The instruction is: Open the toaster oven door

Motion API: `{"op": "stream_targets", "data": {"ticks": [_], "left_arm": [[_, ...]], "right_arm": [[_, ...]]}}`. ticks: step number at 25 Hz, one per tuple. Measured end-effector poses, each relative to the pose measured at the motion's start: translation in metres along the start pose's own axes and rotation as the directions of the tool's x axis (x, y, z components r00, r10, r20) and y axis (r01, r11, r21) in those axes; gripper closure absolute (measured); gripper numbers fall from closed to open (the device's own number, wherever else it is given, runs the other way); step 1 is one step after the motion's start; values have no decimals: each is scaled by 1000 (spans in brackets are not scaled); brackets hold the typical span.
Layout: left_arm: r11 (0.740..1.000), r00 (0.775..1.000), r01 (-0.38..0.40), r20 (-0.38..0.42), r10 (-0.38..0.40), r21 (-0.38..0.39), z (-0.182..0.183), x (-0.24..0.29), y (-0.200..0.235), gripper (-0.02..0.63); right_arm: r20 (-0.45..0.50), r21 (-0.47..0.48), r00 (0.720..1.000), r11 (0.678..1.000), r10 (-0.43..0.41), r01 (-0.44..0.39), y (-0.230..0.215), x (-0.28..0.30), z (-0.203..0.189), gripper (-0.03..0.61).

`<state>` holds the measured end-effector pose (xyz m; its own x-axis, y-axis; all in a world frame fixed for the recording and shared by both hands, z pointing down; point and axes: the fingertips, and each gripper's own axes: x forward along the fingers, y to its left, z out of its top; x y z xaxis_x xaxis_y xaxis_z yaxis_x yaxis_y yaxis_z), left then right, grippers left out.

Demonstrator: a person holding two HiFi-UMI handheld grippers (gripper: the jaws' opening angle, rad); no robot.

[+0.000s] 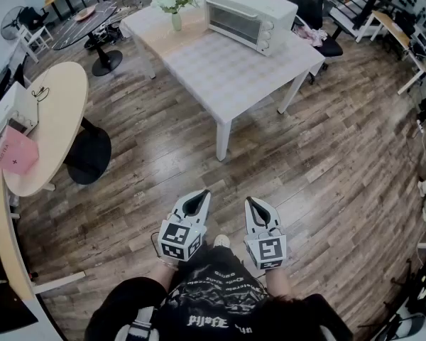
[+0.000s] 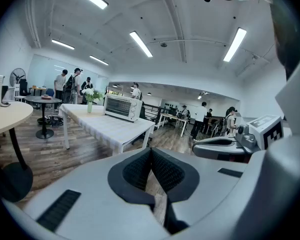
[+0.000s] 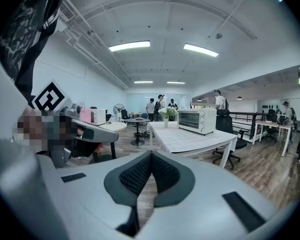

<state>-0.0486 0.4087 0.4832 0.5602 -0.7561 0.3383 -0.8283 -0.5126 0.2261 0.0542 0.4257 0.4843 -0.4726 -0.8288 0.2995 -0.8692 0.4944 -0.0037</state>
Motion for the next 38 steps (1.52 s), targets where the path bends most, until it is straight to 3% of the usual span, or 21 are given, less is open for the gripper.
{"op": "stream_targets", "data": {"ticks": [5, 13, 21, 22, 23, 29, 38], "left_arm": [[1000, 999, -21, 35, 21, 11, 0, -17, -12, 595], [999, 999, -27, 27, 26, 25, -13, -58, -18, 595], [999, 999, -29, 36, 28, 38, -16, -82, -8, 595], [999, 999, -32, 37, 31, 40, -16, -86, -5, 595], [998, 999, -37, 39, 35, 41, -16, -89, -3, 595], [996, 996, -71, 64, 68, 45, -12, -101, 20, 595], [997, 995, -54, 88, 49, 51, -5, -106, 48, 595]], "right_arm": [[5, -17, 1000, 1000, -4, 4, 9, -19, -2, 572], [8, -17, 1000, 1000, -24, 24, 36, -44, -5, 572], [27, 111, 990, 985, -136, 132, 34, -57, -10, 568], [26, 122, 991, 984, -134, 130, 36, -58, -10, 541], [24, 130, 991, 983, -131, 127, 38, -58, -10, 445], [28, 145, 988, 978, -155, 149, 43, -55, -5, 352], [28, 116, 983, 977, -184, 180, 60, -35, 7, 348]]}}
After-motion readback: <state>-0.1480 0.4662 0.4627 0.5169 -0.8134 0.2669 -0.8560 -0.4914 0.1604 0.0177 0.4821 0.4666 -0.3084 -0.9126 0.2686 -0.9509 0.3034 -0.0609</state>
